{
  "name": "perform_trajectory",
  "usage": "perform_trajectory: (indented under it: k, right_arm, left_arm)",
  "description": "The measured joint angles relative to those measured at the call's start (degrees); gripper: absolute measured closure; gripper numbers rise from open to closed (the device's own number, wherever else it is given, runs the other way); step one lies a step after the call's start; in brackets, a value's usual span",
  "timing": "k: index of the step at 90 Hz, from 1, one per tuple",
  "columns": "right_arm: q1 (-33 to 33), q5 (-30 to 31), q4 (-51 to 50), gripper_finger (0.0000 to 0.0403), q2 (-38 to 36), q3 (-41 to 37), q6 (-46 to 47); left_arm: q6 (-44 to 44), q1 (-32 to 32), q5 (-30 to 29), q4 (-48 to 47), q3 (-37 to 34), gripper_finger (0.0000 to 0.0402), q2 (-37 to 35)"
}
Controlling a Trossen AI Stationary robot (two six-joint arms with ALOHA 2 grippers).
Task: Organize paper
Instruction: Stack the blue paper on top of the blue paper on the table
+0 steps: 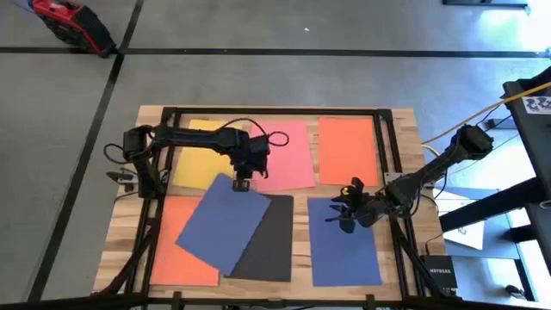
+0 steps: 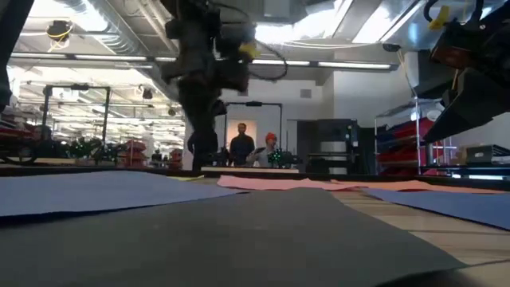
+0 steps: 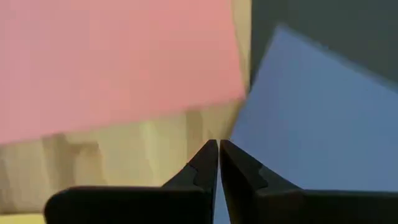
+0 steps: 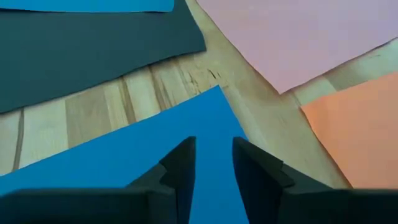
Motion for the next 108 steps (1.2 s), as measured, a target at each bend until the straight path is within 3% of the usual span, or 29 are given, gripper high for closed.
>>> perform_trajectory:
  k: [48, 64, 89, 108]
  right_arm:
    - [0.01, 0.02, -0.01, 0.0308, 0.0, 0.0, -0.01]
    - [0.01, 0.02, -0.03, 0.0308, 0.0, 0.0, -0.01]
    - [0.0, 0.02, -0.03, 0.0308, 0.01, 0.0, -0.03]
    - [-0.01, 0.02, -0.04, 0.0308, 0.0, 0.0, -0.03]
  left_arm:
    - [4.12, 0.11, 0.04, -0.44, -5.18, 0.0285, 0.02]
    - [3.49, 0.09, -0.06, -0.64, -6.18, 0.0286, 0.02]
    - [7.02, -2.46, -0.52, -2.42, -6.18, 0.0335, 0.02]
    - [7.24, -2.51, 4.33, -2.32, -6.18, 0.032, 0.02]
